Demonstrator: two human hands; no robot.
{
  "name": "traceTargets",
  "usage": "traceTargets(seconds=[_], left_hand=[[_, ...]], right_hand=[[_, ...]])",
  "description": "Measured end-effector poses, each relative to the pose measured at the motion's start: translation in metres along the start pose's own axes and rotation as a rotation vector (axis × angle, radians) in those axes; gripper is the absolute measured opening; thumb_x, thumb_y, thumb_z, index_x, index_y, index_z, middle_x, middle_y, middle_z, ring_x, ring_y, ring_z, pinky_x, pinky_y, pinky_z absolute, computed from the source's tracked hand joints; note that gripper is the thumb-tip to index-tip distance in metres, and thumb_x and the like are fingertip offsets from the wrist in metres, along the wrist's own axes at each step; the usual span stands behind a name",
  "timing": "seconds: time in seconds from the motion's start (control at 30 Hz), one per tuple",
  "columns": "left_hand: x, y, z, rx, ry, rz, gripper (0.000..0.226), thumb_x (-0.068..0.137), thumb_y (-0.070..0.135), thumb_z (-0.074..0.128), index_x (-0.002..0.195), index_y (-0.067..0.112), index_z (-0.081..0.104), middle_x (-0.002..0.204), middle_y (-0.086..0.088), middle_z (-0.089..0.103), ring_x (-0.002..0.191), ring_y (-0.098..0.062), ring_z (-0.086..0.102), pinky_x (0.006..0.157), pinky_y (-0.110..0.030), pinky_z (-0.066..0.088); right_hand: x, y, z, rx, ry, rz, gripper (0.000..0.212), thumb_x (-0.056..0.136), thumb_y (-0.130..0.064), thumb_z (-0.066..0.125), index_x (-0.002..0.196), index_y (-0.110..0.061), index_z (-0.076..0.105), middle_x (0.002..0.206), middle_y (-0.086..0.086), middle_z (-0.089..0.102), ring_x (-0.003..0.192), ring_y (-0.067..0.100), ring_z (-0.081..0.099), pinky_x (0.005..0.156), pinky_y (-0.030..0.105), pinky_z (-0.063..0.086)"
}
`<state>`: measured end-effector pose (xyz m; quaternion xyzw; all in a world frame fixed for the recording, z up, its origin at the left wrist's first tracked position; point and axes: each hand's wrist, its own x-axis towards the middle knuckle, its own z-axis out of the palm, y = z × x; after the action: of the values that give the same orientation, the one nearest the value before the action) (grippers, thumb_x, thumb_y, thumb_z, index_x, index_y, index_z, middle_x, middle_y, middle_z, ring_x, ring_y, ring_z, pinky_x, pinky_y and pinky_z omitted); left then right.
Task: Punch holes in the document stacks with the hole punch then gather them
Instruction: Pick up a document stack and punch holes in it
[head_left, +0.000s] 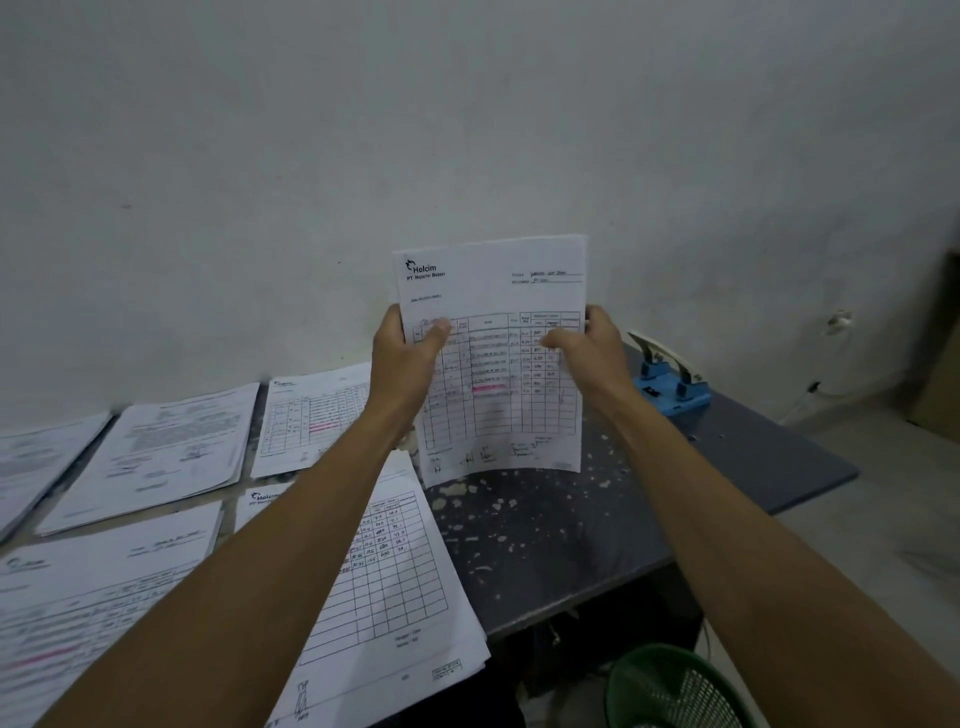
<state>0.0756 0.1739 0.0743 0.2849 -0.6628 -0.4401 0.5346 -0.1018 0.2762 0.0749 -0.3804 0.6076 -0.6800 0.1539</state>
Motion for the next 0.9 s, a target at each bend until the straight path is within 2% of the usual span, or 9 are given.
traceTargets(seconds=[0.1,0.2,0.27,0.33,0.47,0.57,0.7,0.77,0.9], left_hand=[[0.004,0.005,-0.007,0.012,0.013,0.014,0.018,0.095,0.031,0.062,0.112,0.027,0.057,0.105,0.015,0.068,0.09,0.002,0.067,0.079,-0.027,0.058],[0.01,0.014,-0.01,0.016,0.006,0.034,0.023,0.095,0.031,0.062,0.116,0.023,0.057,0.107,0.011,0.067,0.093,-0.004,0.067,0.075,-0.026,0.058],[0.012,0.018,-0.01,0.017,-0.003,0.05,0.025,0.096,0.03,0.06,0.119,0.021,0.057,0.111,0.007,0.067,0.095,-0.008,0.066,0.072,-0.025,0.057],[0.012,0.019,-0.009,0.003,-0.007,0.051,0.025,0.096,0.029,0.06,0.119,0.02,0.057,0.111,0.004,0.067,0.094,-0.011,0.067,0.071,-0.025,0.057],[0.011,0.018,-0.009,0.013,-0.009,0.051,0.026,0.097,0.03,0.059,0.12,0.02,0.056,0.112,0.002,0.067,0.096,-0.013,0.066,0.076,-0.03,0.058],[0.011,0.018,-0.008,0.009,-0.022,0.048,0.028,0.097,0.03,0.059,0.122,0.018,0.056,0.114,0.0,0.067,0.099,-0.016,0.065,0.08,-0.034,0.057],[0.011,0.018,-0.008,0.012,-0.022,0.062,0.028,0.097,0.03,0.059,0.122,0.017,0.056,0.113,0.0,0.067,0.1,-0.018,0.065,0.08,-0.034,0.057],[0.011,0.016,-0.008,0.007,-0.02,0.062,0.027,0.097,0.029,0.059,0.121,0.018,0.057,0.112,0.001,0.067,0.099,-0.016,0.065,0.079,-0.032,0.056],[0.007,0.01,-0.009,-0.02,-0.029,0.031,0.028,0.095,0.03,0.061,0.121,0.018,0.059,0.111,0.004,0.068,0.097,-0.012,0.066,0.072,-0.025,0.056]], right_hand=[[-0.001,-0.014,-0.006,-0.176,0.128,-0.139,0.059,0.082,-0.018,0.069,0.133,-0.018,0.039,0.121,-0.002,0.055,0.095,0.007,0.057,0.062,0.008,0.046],[-0.001,-0.04,-0.006,-0.449,0.198,-0.469,0.072,0.077,-0.022,0.065,0.14,-0.018,0.033,0.136,0.0,0.046,0.117,0.018,0.049,0.098,0.035,0.047],[-0.001,-0.058,0.0,-0.634,0.187,-0.693,0.078,0.074,-0.021,0.06,0.146,-0.012,0.03,0.15,0.006,0.035,0.138,0.023,0.034,0.116,0.049,0.026],[0.001,-0.07,0.005,-0.855,0.133,-0.803,0.085,0.073,-0.023,0.057,0.15,-0.009,0.026,0.158,0.008,0.025,0.148,0.023,0.019,0.121,0.051,0.008],[0.001,-0.073,0.014,-1.138,-0.011,-0.794,0.069,0.076,-0.03,0.056,0.14,-0.008,0.044,0.139,0.008,0.051,0.135,0.024,0.04,0.122,0.051,0.001],[0.0,-0.076,0.019,-1.137,0.046,-0.838,0.071,0.075,-0.029,0.054,0.141,-0.007,0.042,0.144,0.009,0.047,0.138,0.023,0.038,0.122,0.051,0.003],[-0.002,-0.076,0.025,-1.088,-0.078,-0.859,0.068,0.076,-0.023,0.056,0.141,-0.008,0.042,0.141,0.007,0.05,0.136,0.022,0.04,0.122,0.049,0.002],[-0.001,-0.073,0.025,-0.959,0.014,-0.875,0.065,0.076,-0.018,0.057,0.139,-0.008,0.044,0.143,0.008,0.048,0.138,0.022,0.038,0.122,0.05,0.005],[0.002,-0.05,0.013,-0.509,0.218,-0.57,0.073,0.075,-0.012,0.058,0.143,-0.013,0.033,0.148,0.008,0.038,0.137,0.023,0.037,0.117,0.048,0.028]])
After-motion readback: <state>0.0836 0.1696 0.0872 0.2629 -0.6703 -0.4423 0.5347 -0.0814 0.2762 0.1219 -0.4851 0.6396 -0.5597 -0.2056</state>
